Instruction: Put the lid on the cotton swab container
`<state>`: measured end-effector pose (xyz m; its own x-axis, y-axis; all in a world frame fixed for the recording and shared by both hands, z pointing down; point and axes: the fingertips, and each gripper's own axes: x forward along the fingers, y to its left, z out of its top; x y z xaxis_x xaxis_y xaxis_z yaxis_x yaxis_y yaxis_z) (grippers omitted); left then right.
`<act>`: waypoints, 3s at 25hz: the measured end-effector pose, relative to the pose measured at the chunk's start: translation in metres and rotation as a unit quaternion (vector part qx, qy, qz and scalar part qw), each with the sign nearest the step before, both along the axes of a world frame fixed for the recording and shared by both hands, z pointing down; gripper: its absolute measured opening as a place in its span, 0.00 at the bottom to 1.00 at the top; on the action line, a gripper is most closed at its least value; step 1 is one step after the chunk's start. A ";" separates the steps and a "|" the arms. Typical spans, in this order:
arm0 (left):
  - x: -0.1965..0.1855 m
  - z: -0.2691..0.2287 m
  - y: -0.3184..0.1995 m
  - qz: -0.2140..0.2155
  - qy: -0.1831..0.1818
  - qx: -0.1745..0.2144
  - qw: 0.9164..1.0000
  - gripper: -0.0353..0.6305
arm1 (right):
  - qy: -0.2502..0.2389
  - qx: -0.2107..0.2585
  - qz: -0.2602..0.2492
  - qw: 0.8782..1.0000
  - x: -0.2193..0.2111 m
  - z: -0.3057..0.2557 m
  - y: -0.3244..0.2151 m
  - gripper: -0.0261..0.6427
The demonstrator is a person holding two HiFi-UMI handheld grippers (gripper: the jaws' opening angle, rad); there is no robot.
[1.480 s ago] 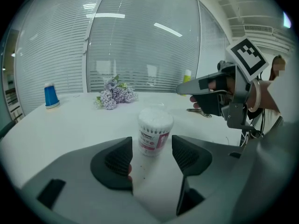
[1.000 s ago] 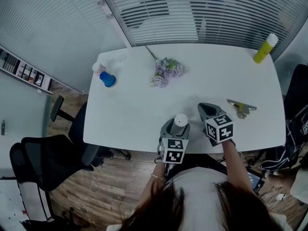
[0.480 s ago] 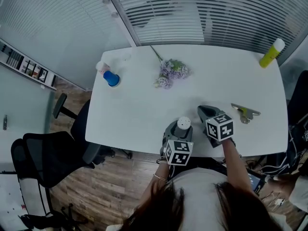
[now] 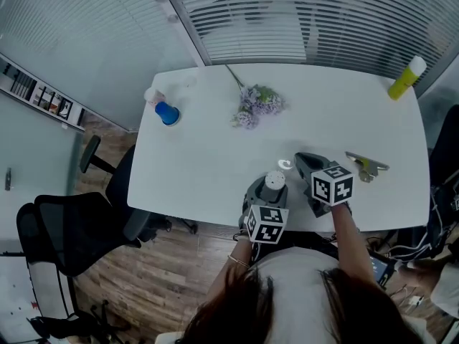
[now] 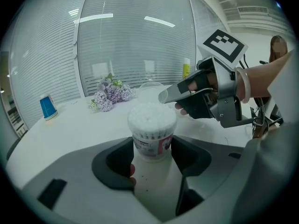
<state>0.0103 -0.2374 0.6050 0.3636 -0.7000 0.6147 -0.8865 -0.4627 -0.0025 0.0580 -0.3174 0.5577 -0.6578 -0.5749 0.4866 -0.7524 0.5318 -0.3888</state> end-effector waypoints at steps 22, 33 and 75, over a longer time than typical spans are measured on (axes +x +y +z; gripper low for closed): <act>0.001 0.001 0.001 0.003 -0.007 0.005 1.000 0.45 | -0.111 -0.012 -0.014 0.994 -0.015 -0.031 0.018 0.08; 0.001 0.001 0.001 0.007 -0.005 0.004 1.000 0.45 | -0.143 -0.026 -0.044 0.988 -0.028 -0.040 0.032 0.08; 0.002 0.001 0.003 0.012 -0.011 0.009 1.000 0.45 | -0.155 -0.056 -0.153 0.974 -0.053 -0.046 0.083 0.08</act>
